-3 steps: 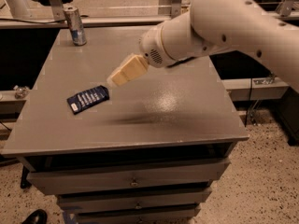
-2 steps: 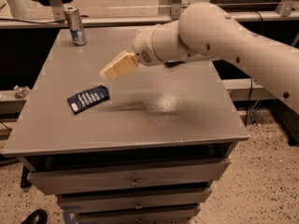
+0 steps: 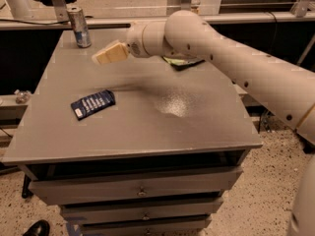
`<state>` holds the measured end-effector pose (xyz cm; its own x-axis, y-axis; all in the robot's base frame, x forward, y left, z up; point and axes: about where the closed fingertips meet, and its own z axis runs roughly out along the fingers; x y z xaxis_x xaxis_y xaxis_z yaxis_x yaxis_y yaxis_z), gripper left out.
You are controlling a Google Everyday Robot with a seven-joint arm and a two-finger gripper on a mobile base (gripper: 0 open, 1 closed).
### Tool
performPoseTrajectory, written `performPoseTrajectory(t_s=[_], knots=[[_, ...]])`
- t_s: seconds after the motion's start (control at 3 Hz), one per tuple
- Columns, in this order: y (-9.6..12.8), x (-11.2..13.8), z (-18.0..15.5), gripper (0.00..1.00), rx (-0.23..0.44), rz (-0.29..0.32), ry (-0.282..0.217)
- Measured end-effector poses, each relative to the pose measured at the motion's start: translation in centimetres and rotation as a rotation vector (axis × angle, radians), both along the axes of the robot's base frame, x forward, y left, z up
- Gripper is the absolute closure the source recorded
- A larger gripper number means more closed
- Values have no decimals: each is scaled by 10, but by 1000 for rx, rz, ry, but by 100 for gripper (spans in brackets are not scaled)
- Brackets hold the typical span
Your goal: Pick redbull can
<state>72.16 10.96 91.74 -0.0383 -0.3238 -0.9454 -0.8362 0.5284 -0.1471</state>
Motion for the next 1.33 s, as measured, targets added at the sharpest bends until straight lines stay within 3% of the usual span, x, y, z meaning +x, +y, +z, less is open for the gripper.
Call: performPoseTrajectory(t_s=[0.67,1.33], knots=[[74,70,-5,0,52,16,5],[132,117,-13,0,69,30,1]])
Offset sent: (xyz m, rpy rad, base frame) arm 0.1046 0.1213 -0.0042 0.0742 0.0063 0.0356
